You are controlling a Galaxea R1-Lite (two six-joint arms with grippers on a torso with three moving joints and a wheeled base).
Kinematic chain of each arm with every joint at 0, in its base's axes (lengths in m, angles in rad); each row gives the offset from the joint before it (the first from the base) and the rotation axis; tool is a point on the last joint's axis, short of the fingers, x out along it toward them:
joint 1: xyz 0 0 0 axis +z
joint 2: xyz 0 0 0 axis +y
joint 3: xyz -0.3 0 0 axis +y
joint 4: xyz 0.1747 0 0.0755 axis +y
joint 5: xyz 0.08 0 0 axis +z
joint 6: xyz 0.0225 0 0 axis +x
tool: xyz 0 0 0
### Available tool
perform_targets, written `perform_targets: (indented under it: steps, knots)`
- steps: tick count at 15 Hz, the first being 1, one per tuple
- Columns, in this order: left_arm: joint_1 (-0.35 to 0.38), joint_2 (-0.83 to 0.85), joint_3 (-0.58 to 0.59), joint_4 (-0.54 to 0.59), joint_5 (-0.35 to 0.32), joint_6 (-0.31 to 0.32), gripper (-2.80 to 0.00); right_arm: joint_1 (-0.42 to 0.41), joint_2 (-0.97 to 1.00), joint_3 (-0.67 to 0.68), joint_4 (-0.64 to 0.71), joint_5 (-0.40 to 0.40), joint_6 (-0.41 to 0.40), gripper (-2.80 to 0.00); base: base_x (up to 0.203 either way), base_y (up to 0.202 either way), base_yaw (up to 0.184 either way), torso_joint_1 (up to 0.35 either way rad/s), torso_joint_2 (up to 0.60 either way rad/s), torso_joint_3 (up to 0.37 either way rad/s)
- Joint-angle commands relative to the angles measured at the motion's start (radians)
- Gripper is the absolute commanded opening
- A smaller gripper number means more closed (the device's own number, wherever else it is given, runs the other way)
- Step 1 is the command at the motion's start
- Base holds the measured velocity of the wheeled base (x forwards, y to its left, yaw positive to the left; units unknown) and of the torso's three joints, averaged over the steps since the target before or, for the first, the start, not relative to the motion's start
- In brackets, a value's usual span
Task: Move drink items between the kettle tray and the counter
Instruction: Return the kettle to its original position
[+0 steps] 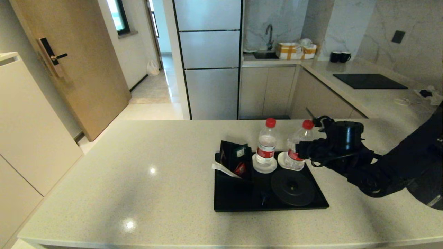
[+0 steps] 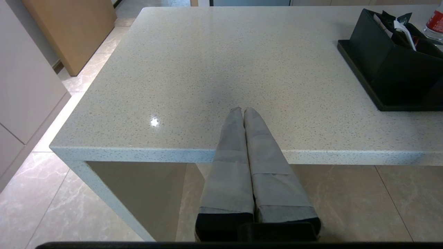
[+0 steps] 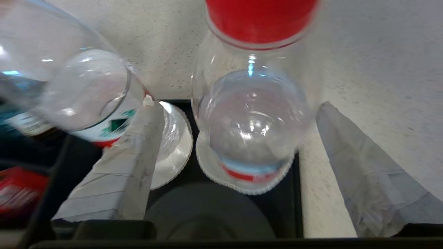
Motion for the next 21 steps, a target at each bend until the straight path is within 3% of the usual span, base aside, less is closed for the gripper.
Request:
perform_targets:
  steps: [1,6,8,10,14,17,20,21]
  knots:
    - [0.0,0.001,0.0,0.0,0.001,0.0,-2.8,0.0,-0.1,0.032,0.008,0.0,0.004,0.0,0.0,0.0,0.0,0.0,0.0,0.0]
    - [0.0,0.001,0.0,0.0,0.001,0.0,-2.8,-0.054,-0.411,0.136,0.115,-0.005,0.023,0.0,0.0,0.0,0.0,0.0,0.0,0.0]
    - [0.0,0.001,0.0,0.0,0.001,0.0,-2.8,-0.103,-0.517,0.192,0.232,-0.013,0.091,0.0,0.0,0.0,0.0,0.0,0.0,0.0]
    - [0.0,0.001,-0.001,0.0,0.001,0.0,-2.8,-0.162,-0.532,0.305,0.259,-0.016,0.207,0.0,0.0,0.0,0.0,0.0,0.0,0.0]
    - [0.0,0.001,0.0,0.0,0.001,0.0,-2.8,-0.194,-0.501,0.429,0.152,-0.01,0.22,0.0,0.0,0.0,0.0,0.0,0.0,0.0]
    - [0.0,0.001,0.0,0.0,0.001,0.0,-2.8,-0.221,-0.397,0.487,-0.027,-0.017,0.196,0.0,0.0,0.0,0.0,0.0,0.0,0.0]
    - [0.0,0.001,0.0,0.0,0.001,0.0,-2.8,-0.261,-0.249,0.473,-0.172,-0.096,0.186,0.0,0.0,0.0,0.0,0.0,0.0,0.0]
    - [0.0,0.001,0.0,0.0,0.001,0.0,-2.8,-0.266,-0.229,0.479,-0.214,-0.115,0.177,-2.8,0.0,0.0,0.0,0.0,0.0,0.0]
